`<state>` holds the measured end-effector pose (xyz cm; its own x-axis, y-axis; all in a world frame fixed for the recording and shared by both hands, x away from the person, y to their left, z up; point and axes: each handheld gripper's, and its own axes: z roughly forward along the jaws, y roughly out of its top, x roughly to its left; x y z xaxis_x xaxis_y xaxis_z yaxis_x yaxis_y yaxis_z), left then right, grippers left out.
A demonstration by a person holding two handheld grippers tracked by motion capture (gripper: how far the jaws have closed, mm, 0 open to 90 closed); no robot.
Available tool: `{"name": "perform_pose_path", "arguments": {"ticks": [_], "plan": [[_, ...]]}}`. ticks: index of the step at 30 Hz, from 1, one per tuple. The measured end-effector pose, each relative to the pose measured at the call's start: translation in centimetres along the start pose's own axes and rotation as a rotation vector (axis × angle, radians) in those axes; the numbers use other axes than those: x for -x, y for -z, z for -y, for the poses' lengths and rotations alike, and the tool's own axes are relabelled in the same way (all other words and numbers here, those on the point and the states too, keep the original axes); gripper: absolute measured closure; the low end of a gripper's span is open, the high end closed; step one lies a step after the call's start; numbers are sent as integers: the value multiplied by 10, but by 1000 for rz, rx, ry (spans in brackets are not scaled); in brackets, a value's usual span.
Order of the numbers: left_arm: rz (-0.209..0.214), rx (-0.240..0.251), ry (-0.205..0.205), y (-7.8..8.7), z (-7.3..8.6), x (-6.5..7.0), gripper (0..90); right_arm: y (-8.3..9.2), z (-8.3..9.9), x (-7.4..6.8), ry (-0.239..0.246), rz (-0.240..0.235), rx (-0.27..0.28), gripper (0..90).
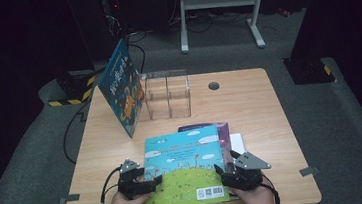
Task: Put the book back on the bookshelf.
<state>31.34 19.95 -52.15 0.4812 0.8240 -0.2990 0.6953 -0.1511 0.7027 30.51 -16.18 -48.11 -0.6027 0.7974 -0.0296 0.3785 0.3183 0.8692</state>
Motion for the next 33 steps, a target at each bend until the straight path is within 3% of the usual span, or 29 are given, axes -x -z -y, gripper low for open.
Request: {"name": "perform_pose_path", "arguments": {"ticks": [4, 6, 12, 16, 25, 33], "plan": [[7, -2, -9, -5, -2, 6, 136, 2, 1, 3, -5, 6, -8, 263], [5, 2, 5, -7, -3, 8, 126, 3, 2, 6, -13, 10, -18, 262], [24, 7, -4, -14, -6, 15, 125, 5, 3, 15, -57, 13, -29, 260], [32, 18, -26, -14, -4, 15, 124, 6, 4, 18, -89, -7, -38, 261], [35, 27, -17, -18, -6, 19, 122, 5, 1, 25, -151, -61, -90, 235], [43, 38, -32, -21, -5, 25, 120, 10, -6, 24, -166, -26, -90, 194]]}}
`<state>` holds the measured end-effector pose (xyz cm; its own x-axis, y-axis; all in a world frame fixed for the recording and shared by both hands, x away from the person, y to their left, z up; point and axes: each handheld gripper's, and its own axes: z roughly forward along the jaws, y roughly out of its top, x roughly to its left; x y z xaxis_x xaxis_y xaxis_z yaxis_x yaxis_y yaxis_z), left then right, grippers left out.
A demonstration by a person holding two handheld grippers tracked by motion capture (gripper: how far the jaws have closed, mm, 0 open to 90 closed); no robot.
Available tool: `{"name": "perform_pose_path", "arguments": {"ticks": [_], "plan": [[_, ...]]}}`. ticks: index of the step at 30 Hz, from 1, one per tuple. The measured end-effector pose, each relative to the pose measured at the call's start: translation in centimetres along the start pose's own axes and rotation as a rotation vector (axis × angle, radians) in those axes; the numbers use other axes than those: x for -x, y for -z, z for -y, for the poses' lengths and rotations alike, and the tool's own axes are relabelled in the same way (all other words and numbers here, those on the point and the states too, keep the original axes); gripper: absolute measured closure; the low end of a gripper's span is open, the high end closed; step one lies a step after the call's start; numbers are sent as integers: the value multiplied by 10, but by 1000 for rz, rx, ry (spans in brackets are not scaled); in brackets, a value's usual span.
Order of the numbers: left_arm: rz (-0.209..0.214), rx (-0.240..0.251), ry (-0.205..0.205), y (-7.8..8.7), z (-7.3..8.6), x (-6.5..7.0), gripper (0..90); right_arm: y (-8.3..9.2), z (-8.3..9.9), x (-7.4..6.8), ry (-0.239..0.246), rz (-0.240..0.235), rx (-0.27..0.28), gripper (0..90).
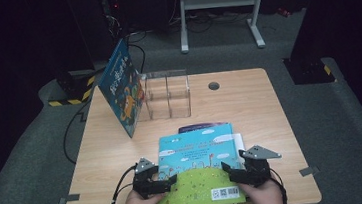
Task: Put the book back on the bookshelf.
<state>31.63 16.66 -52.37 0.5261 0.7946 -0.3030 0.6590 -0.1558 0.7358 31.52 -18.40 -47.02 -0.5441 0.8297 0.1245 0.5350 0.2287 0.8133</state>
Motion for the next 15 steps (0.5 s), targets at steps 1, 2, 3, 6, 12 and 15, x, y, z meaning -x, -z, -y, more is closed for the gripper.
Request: {"name": "perform_pose_path", "arguments": {"ticks": [1, 2, 3, 6, 12, 15], "plan": [[-1, 2, 2, 0, 0, 0, 120, 1, -1, -1, -4, -1, 4, 194], [0, 2, -1, 0, 0, 0, 120, 2, -1, -2, -6, 2, 7, 194], [0, 3, -1, 0, 0, 0, 120, 1, -1, -4, -12, 8, 1, 193], [0, 6, -1, 0, 1, 0, 120, -4, -1, -4, -19, 15, -24, 187], [1, 8, -1, 0, 1, 0, 120, -12, 1, -4, -35, -5, -50, 175], [0, 9, -4, 0, 1, 0, 120, -17, 1, -5, -47, -26, -64, 155]]}}
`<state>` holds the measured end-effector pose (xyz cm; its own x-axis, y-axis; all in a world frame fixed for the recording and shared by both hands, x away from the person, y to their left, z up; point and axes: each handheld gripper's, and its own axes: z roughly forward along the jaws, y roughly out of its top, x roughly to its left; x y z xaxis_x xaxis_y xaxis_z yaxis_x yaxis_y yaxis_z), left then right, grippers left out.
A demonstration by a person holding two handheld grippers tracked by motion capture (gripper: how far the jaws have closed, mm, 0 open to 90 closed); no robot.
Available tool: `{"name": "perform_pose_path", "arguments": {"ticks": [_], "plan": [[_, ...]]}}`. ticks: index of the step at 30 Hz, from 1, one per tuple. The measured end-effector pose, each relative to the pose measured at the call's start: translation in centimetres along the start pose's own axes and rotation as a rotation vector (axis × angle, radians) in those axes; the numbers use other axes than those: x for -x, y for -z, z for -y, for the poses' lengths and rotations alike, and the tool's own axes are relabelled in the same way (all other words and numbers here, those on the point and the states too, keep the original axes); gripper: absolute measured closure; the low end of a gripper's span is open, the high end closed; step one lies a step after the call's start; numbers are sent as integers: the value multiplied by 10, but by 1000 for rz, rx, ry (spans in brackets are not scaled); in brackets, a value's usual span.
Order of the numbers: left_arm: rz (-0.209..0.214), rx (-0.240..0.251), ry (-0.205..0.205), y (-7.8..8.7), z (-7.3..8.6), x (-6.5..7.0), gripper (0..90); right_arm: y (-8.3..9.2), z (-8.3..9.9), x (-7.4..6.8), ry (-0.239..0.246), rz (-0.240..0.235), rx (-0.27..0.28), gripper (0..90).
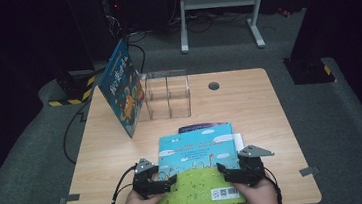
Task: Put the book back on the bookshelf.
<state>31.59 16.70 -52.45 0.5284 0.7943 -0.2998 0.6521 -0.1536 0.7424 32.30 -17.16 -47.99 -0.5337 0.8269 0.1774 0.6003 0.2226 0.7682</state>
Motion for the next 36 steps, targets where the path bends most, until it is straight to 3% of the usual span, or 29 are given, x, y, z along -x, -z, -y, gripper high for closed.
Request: {"name": "perform_pose_path", "arguments": {"ticks": [8, 13, 16, 30, 36], "plan": [[2, 0, 3, 0, 0, 0, 120, -2, -1, -2, -21, -2, -15, 170], [4, -1, 2, 0, 0, 0, 119, 4, -2, 6, -78, -23, -5, 314], [4, -1, 2, 0, 0, 0, 119, 7, -1, 9, -95, -36, 3, 346], [6, -1, 3, 0, 0, -1, 111, 14, 1, 8, -69, -21, 62, 435], [18, -1, 22, 0, -1, -2, 98, 17, 0, 4, -42, -1, 79, 448]]}}
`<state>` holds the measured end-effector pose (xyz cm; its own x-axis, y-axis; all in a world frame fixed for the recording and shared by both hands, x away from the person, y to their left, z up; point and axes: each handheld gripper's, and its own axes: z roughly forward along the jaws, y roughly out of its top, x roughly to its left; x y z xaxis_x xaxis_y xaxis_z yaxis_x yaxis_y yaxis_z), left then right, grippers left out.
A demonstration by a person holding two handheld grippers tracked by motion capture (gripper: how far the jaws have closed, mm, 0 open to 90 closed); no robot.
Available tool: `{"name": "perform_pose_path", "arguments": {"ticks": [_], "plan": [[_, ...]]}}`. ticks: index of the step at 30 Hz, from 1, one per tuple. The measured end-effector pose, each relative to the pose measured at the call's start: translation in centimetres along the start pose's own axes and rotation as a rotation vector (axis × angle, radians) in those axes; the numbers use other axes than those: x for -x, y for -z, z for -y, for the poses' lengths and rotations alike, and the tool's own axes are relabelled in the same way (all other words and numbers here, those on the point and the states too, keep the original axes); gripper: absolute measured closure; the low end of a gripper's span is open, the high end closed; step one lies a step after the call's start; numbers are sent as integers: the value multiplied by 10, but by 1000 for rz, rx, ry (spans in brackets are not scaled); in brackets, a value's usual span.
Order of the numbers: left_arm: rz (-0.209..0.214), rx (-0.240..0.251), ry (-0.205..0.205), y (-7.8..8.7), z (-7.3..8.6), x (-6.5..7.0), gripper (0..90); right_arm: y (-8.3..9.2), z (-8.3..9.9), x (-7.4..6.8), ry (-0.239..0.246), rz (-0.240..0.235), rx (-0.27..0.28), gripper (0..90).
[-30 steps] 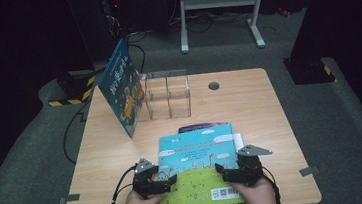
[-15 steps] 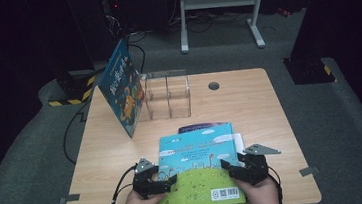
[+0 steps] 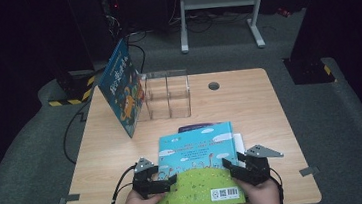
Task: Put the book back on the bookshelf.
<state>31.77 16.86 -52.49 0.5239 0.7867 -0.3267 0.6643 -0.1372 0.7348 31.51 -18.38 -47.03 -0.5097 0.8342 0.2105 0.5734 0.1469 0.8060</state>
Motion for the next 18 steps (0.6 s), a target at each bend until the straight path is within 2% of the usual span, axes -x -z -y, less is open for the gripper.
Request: {"name": "perform_pose_path", "arguments": {"ticks": [5, 18], "plan": [[18, -3, 11, 0, 0, -2, 61, 5, -1, -3, 37, 15, 34, 464], [69, -9, 59, -1, -2, -7, 6, 11, -2, -9, 82, 26, 90, 472]]}}
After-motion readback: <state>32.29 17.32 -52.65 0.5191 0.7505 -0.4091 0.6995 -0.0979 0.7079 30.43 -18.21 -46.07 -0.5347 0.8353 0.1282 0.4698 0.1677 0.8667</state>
